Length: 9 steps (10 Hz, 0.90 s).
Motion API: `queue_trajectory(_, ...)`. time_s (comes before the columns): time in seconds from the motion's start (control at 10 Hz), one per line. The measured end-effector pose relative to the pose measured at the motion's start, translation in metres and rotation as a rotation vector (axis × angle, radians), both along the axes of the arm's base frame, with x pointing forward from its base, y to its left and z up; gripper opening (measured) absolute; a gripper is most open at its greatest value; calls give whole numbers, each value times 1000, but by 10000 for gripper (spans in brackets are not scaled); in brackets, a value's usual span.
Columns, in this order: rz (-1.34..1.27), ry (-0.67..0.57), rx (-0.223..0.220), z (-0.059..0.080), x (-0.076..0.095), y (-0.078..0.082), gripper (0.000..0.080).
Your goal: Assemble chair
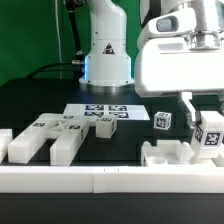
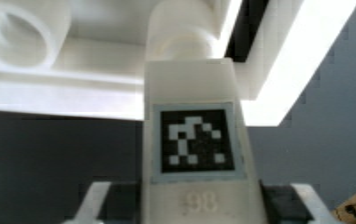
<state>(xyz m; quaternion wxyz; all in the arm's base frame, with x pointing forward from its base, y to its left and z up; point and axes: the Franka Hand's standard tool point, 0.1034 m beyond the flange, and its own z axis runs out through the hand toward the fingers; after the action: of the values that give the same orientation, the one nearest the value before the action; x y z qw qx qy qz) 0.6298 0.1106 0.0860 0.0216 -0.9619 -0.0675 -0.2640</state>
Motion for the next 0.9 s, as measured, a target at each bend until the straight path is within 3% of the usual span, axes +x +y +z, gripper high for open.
queue_trajectory(0.7, 15, -63, 0, -1, 3, 4, 295)
queue_trajectory(0.8, 16, -60, -1, -1, 3, 4, 355)
queue_trajectory(0.9, 18, -60, -2, -1, 3, 4, 492)
